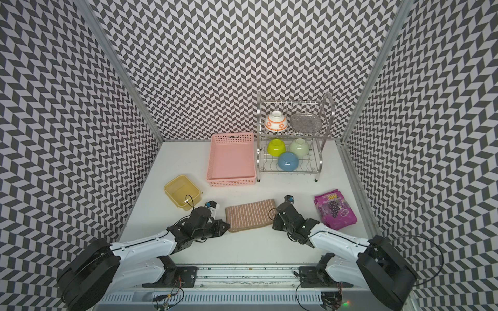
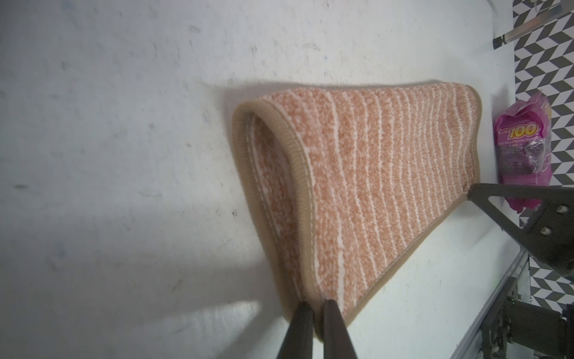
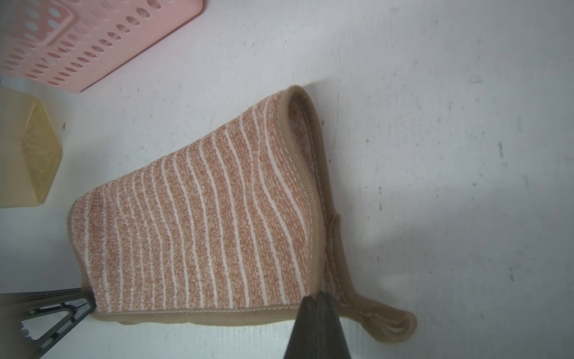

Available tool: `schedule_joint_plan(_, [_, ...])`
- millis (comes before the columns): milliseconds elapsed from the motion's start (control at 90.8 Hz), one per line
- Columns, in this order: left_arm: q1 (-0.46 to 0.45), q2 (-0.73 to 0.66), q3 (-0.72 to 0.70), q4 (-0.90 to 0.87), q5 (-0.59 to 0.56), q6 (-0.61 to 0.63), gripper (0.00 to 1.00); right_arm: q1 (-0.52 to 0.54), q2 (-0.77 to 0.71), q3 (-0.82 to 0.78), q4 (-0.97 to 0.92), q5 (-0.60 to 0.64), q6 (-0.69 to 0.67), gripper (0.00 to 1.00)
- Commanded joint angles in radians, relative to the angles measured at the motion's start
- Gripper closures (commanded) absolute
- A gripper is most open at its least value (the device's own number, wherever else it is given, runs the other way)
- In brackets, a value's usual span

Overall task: Fold the square dishcloth
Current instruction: Smooth out the cleaning item at the center of the board.

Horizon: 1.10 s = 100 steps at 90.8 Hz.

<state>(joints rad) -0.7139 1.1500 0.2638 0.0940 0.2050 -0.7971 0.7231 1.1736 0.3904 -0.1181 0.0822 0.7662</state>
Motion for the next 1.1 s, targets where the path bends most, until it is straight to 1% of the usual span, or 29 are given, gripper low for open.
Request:
schedule_joint_plan(0, [-0.006, 0.017, -0.006, 0.012, 0.000, 0.025, 0.85, -0.005, 0.008, 0.019, 0.050, 0.022, -0.014, 1.00])
schedule_joint_plan(99, [-0.006, 0.019, -0.002, -0.009, -0.015, 0.035, 0.82, -0.005, 0.009, 0.022, 0.050, 0.030, -0.017, 1.00])
schedule_joint_plan(297, [-0.006, 0.005, 0.023, -0.070, -0.049, 0.056, 0.74, -0.005, 0.016, 0.028, 0.041, 0.052, -0.024, 1.00])
schedule_joint_plan(573, [-0.006, -0.056, 0.089, -0.222, -0.156, 0.107, 0.65, -0.005, 0.024, 0.035, 0.035, 0.050, -0.024, 0.89])
schedule_joint_plan(694, [-0.006, -0.092, 0.123, -0.254, -0.171, 0.117, 0.65, -0.005, 0.001, 0.047, 0.008, 0.074, -0.027, 0.80])
schedule_joint_plan(815, [-0.006, -0.118, 0.164, -0.241, -0.179, 0.123, 0.65, -0.005, -0.043, 0.080, -0.054, 0.121, -0.034, 0.72])
schedule_joint_plan(914, [-0.006, -0.114, 0.204, -0.197, -0.186, 0.132, 0.66, -0.005, -0.086, 0.111, -0.103, 0.183, -0.045, 0.69])
schedule_joint_plan(1002, [-0.004, -0.081, 0.234, -0.149, -0.189, 0.145, 0.68, -0.005, -0.114, 0.135, -0.122, 0.228, -0.063, 0.68])
schedule_joint_plan(1091, [-0.004, -0.027, 0.269, -0.115, -0.182, 0.164, 0.70, -0.005, -0.116, 0.155, -0.098, 0.219, -0.104, 0.68])
